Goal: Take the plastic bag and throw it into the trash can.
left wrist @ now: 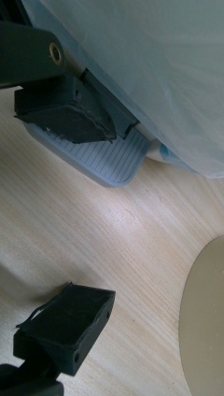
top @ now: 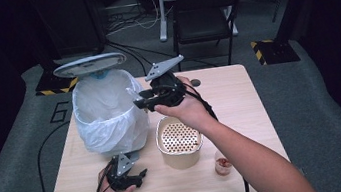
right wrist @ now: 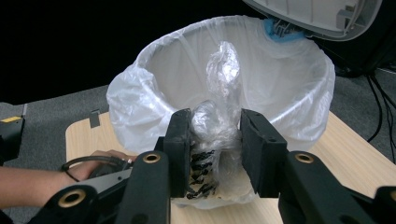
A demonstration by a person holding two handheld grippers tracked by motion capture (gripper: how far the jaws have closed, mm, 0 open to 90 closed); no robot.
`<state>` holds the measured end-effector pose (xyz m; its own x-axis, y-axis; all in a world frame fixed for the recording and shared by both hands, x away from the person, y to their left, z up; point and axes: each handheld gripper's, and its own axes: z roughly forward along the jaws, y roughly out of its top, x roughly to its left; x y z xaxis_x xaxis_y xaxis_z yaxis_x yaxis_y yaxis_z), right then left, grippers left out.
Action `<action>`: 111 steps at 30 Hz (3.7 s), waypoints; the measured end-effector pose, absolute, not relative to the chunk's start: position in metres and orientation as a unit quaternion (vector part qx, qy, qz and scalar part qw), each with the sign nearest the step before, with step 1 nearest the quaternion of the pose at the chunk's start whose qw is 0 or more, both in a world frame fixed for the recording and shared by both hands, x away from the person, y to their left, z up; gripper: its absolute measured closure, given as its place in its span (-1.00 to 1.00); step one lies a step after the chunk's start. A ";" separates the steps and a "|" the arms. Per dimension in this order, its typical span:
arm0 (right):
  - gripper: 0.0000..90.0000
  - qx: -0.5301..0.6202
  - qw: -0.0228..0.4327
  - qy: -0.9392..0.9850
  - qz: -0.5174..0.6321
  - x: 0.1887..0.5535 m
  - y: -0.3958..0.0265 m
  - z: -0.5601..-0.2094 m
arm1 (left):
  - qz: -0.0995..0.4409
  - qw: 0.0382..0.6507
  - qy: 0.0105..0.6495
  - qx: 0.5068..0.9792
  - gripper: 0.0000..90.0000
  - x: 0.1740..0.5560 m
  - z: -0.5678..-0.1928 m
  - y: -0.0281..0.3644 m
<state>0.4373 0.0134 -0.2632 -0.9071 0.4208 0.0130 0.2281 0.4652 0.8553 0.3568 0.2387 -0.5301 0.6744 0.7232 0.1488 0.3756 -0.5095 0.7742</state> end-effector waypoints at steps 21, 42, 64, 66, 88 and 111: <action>0.43 0.198 0.118 0.841 0.489 0.461 0.055 -0.270 | 0.243 0.369 0.321 0.838 -0.57 0.358 -0.530 0.239; 0.43 0.206 0.119 0.836 0.495 0.464 0.085 -0.276 | 0.243 0.368 0.321 0.838 -0.57 0.358 -0.530 0.239; -0.05 0.232 0.131 0.837 0.477 0.473 0.102 -0.289 | 0.243 0.368 0.321 0.838 -0.57 0.358 -0.530 0.239; -0.02 0.227 0.137 0.837 0.478 0.471 0.100 -0.289 | 0.243 0.368 0.321 0.838 -0.57 0.358 -0.530 0.239; 0.08 0.231 0.159 0.836 0.471 0.450 0.041 -0.277 | 0.238 0.365 0.320 0.841 -0.57 0.358 -0.529 0.240; 0.03 0.269 0.185 0.818 0.474 0.448 -0.026 -0.286 | 0.233 0.362 0.326 0.842 -0.57 0.356 -0.529 0.240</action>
